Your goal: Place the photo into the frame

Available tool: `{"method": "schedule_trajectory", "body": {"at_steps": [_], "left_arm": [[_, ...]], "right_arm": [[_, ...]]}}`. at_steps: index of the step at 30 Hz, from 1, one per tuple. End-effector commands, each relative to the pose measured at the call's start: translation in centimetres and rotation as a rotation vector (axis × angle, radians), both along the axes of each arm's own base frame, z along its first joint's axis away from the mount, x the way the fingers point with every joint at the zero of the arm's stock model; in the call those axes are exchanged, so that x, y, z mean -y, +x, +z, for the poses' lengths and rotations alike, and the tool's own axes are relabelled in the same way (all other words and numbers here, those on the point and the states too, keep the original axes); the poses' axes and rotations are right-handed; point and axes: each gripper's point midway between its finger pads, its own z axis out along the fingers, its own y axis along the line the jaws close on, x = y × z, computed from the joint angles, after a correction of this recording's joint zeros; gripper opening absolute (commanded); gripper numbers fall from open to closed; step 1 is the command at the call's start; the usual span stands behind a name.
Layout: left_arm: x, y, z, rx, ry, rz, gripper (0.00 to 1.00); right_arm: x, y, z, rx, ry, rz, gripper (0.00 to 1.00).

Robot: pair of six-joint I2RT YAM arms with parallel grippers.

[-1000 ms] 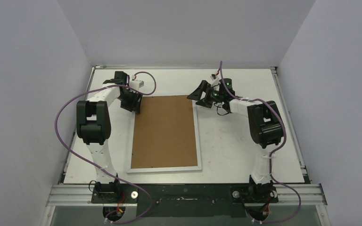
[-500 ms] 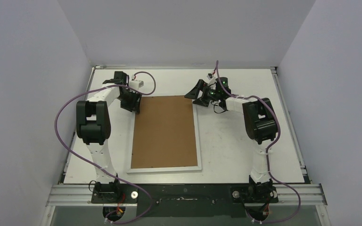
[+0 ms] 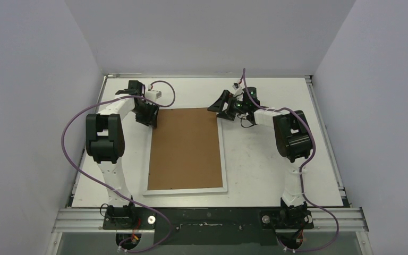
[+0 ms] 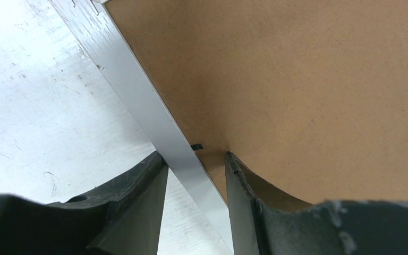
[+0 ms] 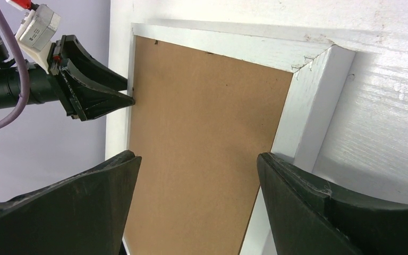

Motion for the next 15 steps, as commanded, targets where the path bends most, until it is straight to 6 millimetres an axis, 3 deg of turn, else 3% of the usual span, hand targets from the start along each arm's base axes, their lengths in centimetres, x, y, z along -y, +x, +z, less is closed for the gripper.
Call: {"method": "schedule_trajectory", "body": {"at_steps": [1, 15], "left_arm": [[1.80, -1.32, -2.73, -0.069, -0.039, -0.057, 0.40], [1.72, -1.39, -3.02, -0.070, -0.030, -0.059, 0.38]], "right_arm": [[0.68, -1.43, -1.20, -0.050, -0.043, 0.020, 0.85], [1.38, -2.34, -0.35, -0.050, -0.038, 0.014, 0.85]]}}
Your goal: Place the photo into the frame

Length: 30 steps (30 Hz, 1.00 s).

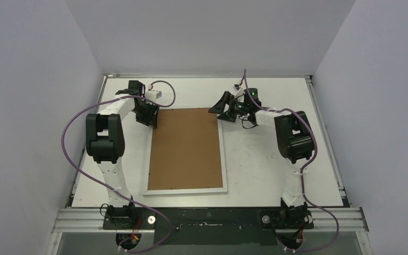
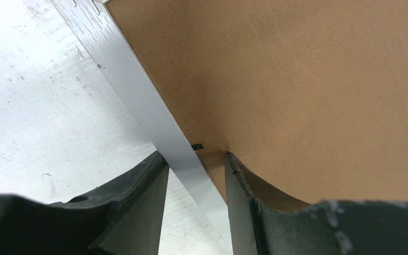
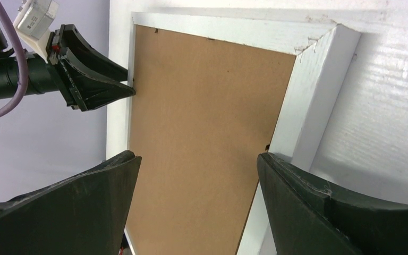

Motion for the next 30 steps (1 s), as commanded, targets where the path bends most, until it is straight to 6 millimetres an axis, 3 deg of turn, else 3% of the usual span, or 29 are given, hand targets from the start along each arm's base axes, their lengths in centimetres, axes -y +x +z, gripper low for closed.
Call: {"method": "schedule_trajectory", "body": {"at_steps": [1, 15, 21, 30], "left_arm": [[1.6, -1.4, -3.0, -0.072, -0.026, -0.057, 0.38], [1.9, -1.7, -3.5, -0.081, -0.027, -0.066, 0.37], [2.0, -1.7, -3.4, -0.078, -0.024, -0.075, 0.36], [2.0, -1.8, -3.4, -0.076, -0.024, -0.081, 0.35]], "right_arm": [[1.0, -1.5, 0.1, -0.033, -0.033, -0.007, 0.85], [0.6, -0.5, -0.4, -0.027, -0.004, -0.031, 0.85], [-0.1, 0.9, 1.1, 0.013, 0.034, -0.059, 0.85], [-0.7, -0.1, 0.2, -0.011, 0.010, -0.023, 0.85]]}}
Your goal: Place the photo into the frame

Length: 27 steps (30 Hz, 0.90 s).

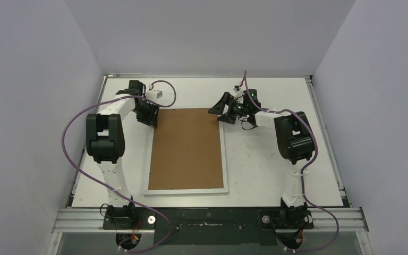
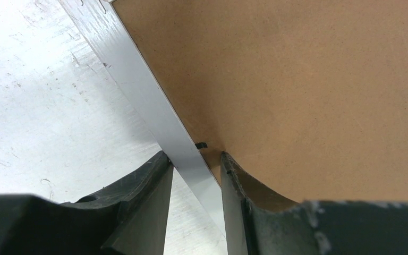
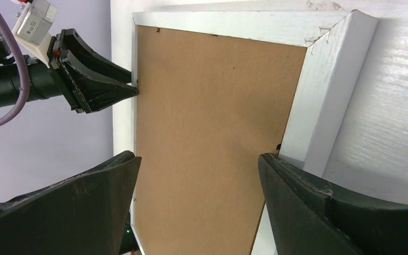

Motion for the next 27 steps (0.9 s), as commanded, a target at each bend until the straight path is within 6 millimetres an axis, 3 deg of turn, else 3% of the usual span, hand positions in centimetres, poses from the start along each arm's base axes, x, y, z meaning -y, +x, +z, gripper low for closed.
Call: {"method": "schedule_trajectory", "body": {"at_steps": [1, 6, 11, 14, 23, 27], "left_arm": [[1.7, -1.9, -3.4, -0.085, -0.016, -0.070, 0.35], [1.7, -2.0, -3.6, -0.090, -0.016, -0.071, 0.34], [1.5, -2.1, -3.6, -0.092, -0.012, -0.071, 0.33], [1.6, -2.0, -3.5, -0.089, -0.012, -0.071, 0.33], [1.6, -1.9, -3.4, -0.088, -0.014, -0.070, 0.32], [1.6, -1.9, -3.4, -0.091, -0.014, -0.070, 0.32]], "right_arm": [[-0.6, 0.3, -0.1, 0.025, -0.008, 0.012, 0.85], [-0.4, 0.3, -0.1, 0.021, 0.000, 0.012, 0.85], [1.3, 1.4, 3.4, 0.089, 0.038, -0.017, 0.85], [2.2, 1.7, 4.4, 0.101, 0.050, -0.023, 0.85], [2.1, 1.3, 3.0, 0.069, 0.067, -0.025, 0.85], [1.4, 1.3, 3.5, 0.078, 0.071, -0.011, 0.85]]}}
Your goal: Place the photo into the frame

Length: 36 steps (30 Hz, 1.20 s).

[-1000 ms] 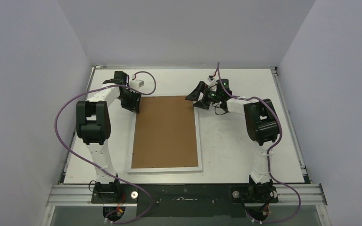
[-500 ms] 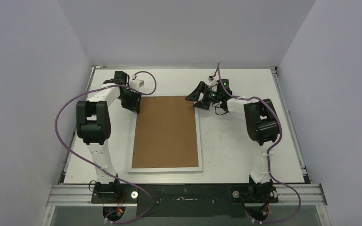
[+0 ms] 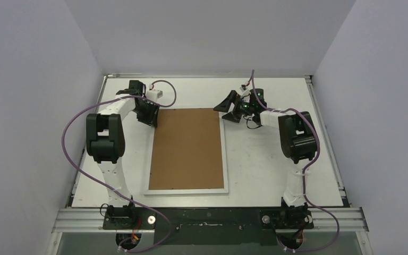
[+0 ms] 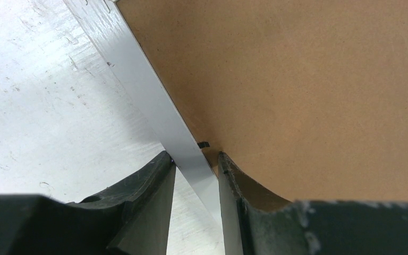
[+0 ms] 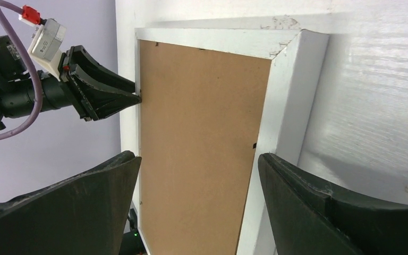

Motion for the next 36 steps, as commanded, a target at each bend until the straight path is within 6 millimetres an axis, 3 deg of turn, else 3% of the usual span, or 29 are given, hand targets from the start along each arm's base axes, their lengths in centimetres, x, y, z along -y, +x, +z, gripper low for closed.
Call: {"method": "schedule_trajectory", "body": {"at_steps": [1, 5, 12, 36], "left_arm": [[1.4, -2.0, -3.5, -0.096, -0.006, -0.066, 0.32], [1.4, -2.1, -3.5, -0.096, -0.005, -0.067, 0.32], [1.4, -2.1, -3.4, -0.095, -0.007, -0.067, 0.31], [1.5, -2.2, -3.6, -0.100, -0.015, -0.073, 0.29]], "right_arm": [[-1.3, 0.2, 3.6, 0.106, 0.046, 0.036, 0.85], [-1.1, 0.4, 4.3, 0.120, 0.041, 0.030, 0.85], [-0.9, 0.4, 2.3, 0.083, 0.015, 0.022, 0.84], [-2.0, 0.2, -0.3, 0.032, -0.015, 0.037, 0.83]]}}
